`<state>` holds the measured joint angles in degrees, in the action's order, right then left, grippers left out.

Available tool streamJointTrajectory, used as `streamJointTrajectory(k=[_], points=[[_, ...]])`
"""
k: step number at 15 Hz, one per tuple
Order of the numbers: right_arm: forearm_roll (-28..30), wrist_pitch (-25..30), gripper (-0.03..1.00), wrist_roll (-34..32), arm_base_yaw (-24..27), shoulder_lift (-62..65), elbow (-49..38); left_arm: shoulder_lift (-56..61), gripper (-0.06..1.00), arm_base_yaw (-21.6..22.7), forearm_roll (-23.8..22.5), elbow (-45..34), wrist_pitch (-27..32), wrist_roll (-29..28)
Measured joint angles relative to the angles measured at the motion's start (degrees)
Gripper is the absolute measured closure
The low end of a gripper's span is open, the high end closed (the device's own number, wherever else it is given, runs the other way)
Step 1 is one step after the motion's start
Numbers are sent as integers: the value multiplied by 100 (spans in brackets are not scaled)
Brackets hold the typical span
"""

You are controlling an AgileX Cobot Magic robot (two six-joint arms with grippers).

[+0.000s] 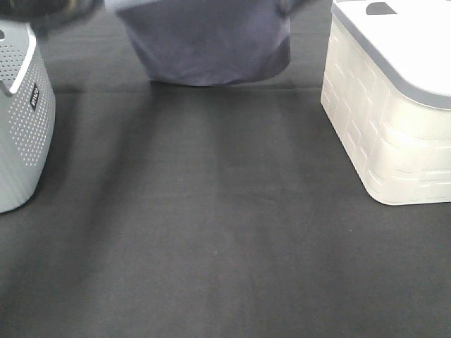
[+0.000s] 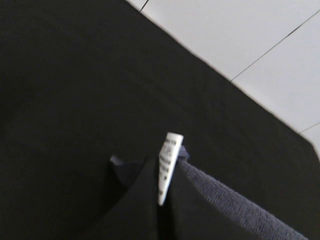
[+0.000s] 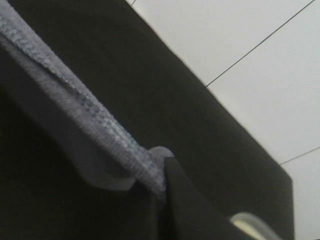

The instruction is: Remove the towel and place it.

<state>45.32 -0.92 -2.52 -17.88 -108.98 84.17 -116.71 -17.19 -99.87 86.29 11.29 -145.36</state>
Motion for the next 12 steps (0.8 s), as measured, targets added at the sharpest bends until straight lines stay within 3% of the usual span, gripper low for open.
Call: streamJointTrajectory(k=[5, 9, 12], points=[[-6, -544, 95, 0, 0, 1083, -2332, 115, 94, -487, -6, -1381, 57, 178], [0, -642, 95, 0, 6, 1570, -3466, 246, 94, -945, -6, -2126, 378, 235], [0, -1117, 95, 0, 6, 1518, -4160, 453, 94, -991, -11, -2722, 372, 321]])
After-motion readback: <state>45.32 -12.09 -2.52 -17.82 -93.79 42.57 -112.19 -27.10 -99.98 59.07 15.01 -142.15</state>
